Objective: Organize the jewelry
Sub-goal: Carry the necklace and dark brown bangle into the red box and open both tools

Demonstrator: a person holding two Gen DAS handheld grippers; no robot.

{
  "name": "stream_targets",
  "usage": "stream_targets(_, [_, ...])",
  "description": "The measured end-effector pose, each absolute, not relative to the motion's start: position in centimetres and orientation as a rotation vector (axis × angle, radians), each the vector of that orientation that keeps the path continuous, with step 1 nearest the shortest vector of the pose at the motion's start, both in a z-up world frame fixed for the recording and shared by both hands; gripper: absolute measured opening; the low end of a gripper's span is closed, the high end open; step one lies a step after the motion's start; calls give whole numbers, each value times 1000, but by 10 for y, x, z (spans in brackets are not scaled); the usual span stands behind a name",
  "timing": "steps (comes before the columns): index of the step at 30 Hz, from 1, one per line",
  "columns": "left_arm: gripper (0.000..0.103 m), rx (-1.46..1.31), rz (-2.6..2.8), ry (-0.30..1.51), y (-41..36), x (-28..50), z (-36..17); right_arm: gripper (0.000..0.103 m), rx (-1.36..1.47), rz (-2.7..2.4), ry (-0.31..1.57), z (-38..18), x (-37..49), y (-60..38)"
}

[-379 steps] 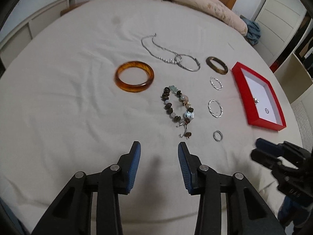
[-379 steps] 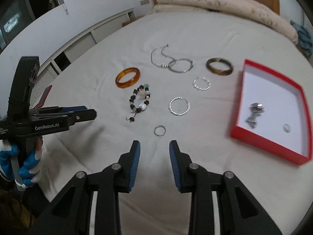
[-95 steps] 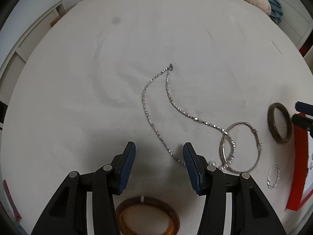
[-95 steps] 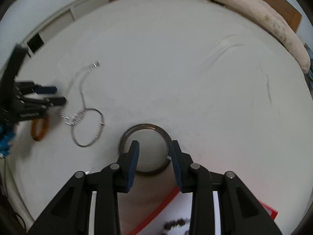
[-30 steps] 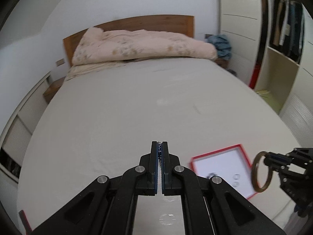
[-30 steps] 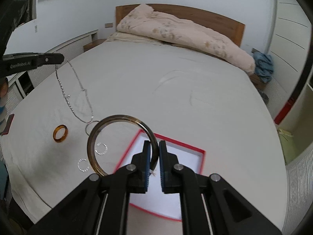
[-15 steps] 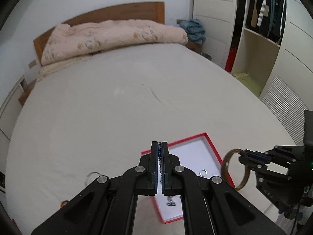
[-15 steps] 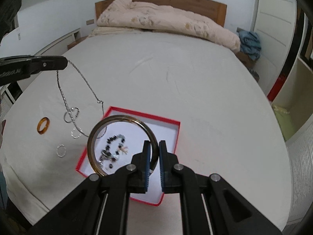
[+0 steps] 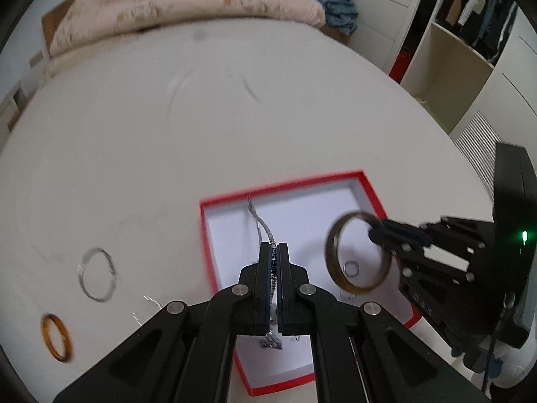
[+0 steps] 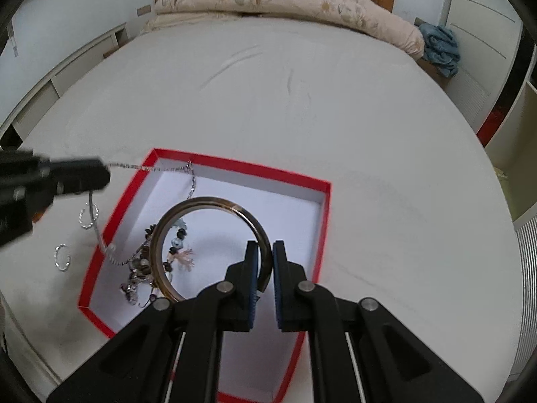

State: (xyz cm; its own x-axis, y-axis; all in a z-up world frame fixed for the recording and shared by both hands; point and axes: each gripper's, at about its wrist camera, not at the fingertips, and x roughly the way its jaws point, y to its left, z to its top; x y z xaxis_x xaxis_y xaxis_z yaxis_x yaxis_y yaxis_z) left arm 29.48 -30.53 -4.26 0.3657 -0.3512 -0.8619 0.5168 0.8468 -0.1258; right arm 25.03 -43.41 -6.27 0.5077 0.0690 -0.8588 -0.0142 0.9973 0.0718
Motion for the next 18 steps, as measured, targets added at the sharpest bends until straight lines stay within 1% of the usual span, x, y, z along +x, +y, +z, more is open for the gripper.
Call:
stream_targets(10, [2,164,-566,1167,-304,281,-100,8,6,58,1100,-92,262,-416])
stream_targets(18, [3,163,-552,1190,-301,274,-114,8,-5,58,1133,-105,262,-410])
